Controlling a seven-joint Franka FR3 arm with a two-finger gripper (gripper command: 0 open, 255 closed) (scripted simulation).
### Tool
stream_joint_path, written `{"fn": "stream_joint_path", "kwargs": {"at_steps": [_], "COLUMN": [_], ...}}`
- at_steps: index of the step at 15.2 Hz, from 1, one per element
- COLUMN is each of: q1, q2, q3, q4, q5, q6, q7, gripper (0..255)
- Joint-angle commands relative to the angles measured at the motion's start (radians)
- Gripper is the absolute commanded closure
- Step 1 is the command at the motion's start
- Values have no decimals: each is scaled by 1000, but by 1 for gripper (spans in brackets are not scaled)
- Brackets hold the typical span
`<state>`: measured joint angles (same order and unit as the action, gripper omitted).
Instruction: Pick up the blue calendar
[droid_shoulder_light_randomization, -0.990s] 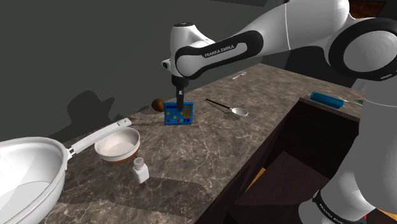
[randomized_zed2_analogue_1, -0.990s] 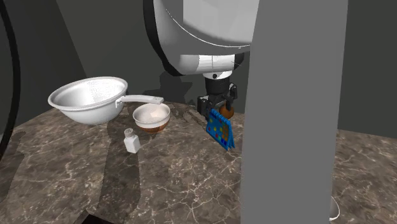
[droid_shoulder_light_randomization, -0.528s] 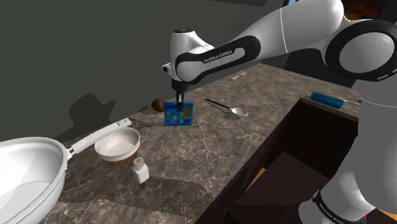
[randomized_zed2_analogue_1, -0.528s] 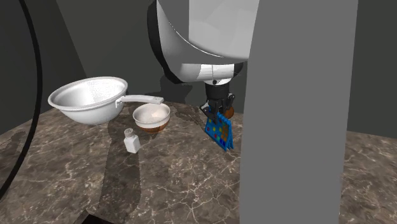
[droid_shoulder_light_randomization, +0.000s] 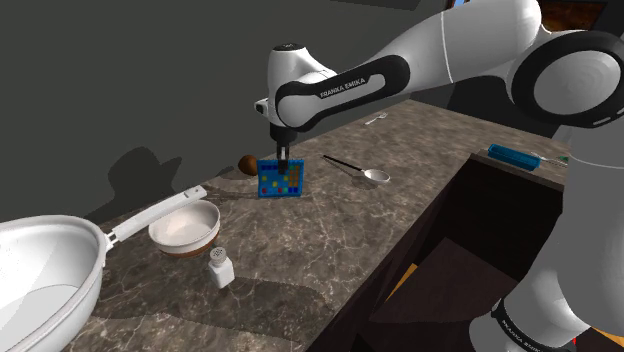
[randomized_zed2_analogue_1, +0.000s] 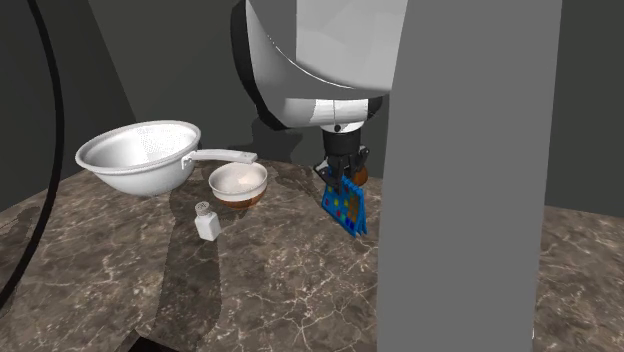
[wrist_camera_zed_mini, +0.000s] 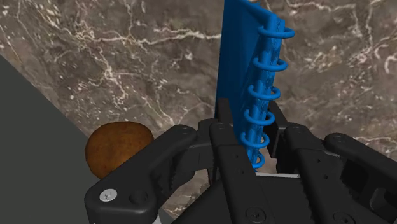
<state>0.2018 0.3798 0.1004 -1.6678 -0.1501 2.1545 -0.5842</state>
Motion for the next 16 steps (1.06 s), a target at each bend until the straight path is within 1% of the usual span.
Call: {"fn": "stream_joint_path", "kwargs": {"at_steps": [1, 14, 16], "q1": [0, 1, 1], "q2": [-8, -46, -47], "q3": [1, 6, 6], "q4": [10, 129, 131], "q5": [2, 16, 16], "q6": [-18, -175, -177], "q7": [-2, -22, -22], "gripper": [255, 255, 255]}}
